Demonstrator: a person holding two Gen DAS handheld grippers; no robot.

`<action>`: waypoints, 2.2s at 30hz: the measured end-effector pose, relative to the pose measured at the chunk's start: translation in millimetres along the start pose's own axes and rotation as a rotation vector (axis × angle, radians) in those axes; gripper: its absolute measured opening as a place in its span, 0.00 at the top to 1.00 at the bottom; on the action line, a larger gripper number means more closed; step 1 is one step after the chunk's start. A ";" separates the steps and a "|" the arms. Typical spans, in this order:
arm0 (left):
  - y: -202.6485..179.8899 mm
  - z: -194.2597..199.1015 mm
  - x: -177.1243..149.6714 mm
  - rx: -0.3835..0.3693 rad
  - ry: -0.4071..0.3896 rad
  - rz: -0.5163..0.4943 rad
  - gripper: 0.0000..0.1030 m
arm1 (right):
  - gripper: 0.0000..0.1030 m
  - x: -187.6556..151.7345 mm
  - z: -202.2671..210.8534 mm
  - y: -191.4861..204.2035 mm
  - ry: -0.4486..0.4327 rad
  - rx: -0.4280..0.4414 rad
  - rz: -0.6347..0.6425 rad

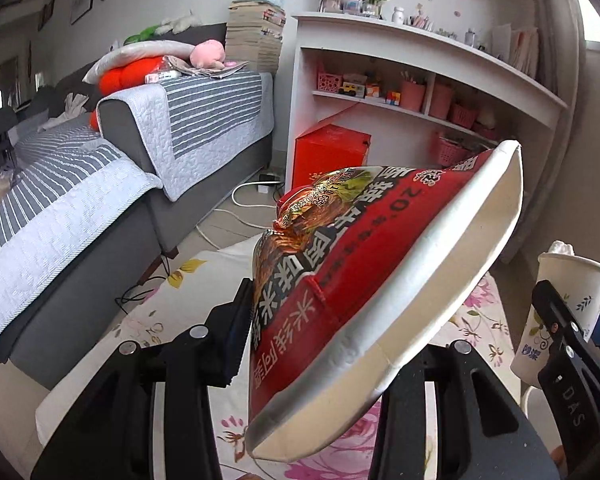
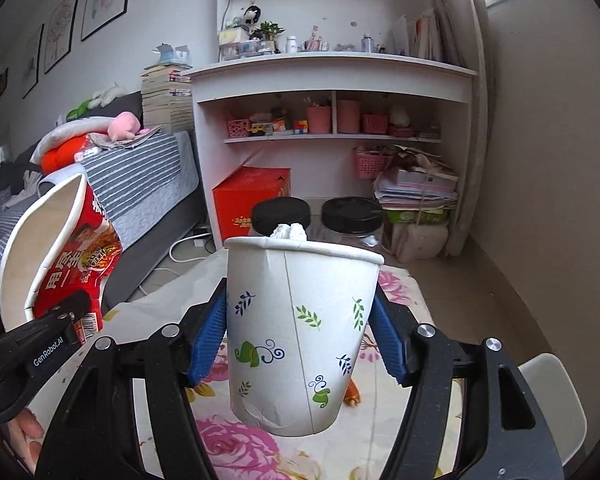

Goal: Collect trash
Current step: 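Carry the wrapper and paper cup over the white bin and open both grippers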

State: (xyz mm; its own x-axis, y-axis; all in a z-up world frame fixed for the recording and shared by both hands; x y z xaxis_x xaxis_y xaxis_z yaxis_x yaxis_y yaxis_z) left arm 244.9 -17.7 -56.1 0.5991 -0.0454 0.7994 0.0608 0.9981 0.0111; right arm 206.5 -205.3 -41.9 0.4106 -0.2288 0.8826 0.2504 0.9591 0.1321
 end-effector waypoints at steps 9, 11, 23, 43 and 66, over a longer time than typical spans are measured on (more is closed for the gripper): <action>-30.9 11.5 -2.0 -0.039 -0.014 -0.024 0.60 | 0.39 2.0 15.1 -24.2 -0.015 -0.042 -0.010; -41.1 13.4 -2.3 -0.051 -0.012 -0.037 0.60 | 0.38 4.3 18.6 -33.6 -0.020 -0.055 -0.018; -103.1 25.1 -9.3 -0.127 -0.011 -0.105 0.60 | 0.38 10.7 44.2 -108.0 -0.037 -0.153 -0.084; -234.3 35.2 -50.0 -0.279 0.060 -0.260 0.59 | 0.25 0.1 94.8 -275.2 0.006 -0.413 -0.301; -393.3 69.3 -112.0 -0.506 0.177 -0.437 0.37 | 0.09 -6.0 164.3 -393.3 -0.090 -0.579 -0.582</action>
State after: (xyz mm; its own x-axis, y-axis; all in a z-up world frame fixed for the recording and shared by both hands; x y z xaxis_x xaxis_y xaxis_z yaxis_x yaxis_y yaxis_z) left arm 98.6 -402.2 -108.4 0.5536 -0.4885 0.6745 0.6658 0.7461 -0.0061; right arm -38.5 -553.8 -25.1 0.0100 -0.6251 0.7805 0.8238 0.4475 0.3479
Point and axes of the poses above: each gripper's, at about its wrist camera, not at the fingertips, and z roughly against the way its jaws point, y to its left, x to its top, the point moved 7 cm from there along -z, roughly the way its jaws point, and after that the axes turned 6 degrees about -z, right-handed, at the moved point
